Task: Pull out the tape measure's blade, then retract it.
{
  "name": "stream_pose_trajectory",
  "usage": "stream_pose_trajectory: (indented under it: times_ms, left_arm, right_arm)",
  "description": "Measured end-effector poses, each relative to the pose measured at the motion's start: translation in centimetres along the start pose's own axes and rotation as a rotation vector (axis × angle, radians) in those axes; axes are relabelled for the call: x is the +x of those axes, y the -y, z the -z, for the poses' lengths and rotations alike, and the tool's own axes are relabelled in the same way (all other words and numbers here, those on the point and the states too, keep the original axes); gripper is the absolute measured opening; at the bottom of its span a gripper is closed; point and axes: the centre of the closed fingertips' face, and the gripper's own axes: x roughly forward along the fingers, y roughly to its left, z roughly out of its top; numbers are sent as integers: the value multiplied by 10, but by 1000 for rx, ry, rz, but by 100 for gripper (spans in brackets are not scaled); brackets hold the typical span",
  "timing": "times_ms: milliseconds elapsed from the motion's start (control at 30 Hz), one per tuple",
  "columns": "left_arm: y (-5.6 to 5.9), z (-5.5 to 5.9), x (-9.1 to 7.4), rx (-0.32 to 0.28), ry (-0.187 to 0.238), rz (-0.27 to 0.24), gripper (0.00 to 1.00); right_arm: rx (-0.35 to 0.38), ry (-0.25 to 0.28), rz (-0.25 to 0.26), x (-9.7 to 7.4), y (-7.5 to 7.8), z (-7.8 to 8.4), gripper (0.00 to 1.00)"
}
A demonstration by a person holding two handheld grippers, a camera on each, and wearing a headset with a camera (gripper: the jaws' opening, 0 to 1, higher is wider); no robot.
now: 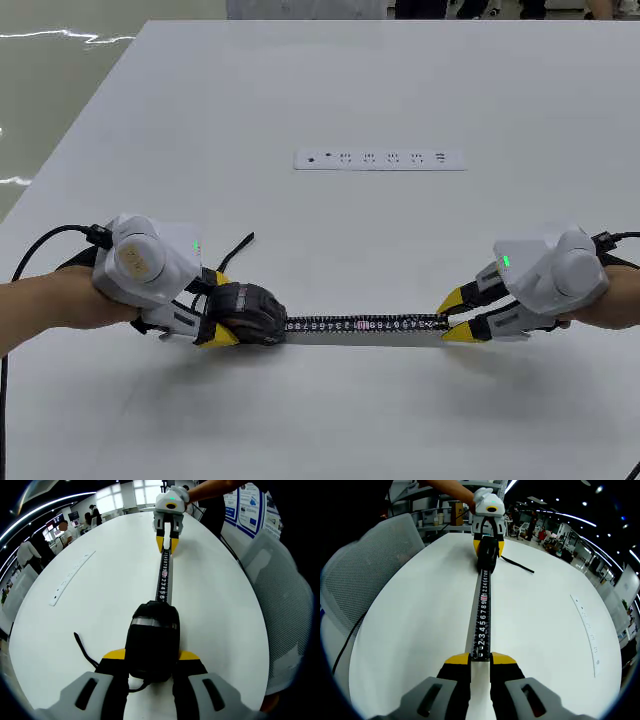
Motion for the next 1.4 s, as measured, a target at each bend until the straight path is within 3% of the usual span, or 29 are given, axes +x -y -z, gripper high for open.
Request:
stream_pose_trajectory:
  times_ms: [1400]
  left_arm:
    - [-2,2,2,1,-2,3,29]
  right_arm:
    - [6,-9,1,-10,-1,11,13]
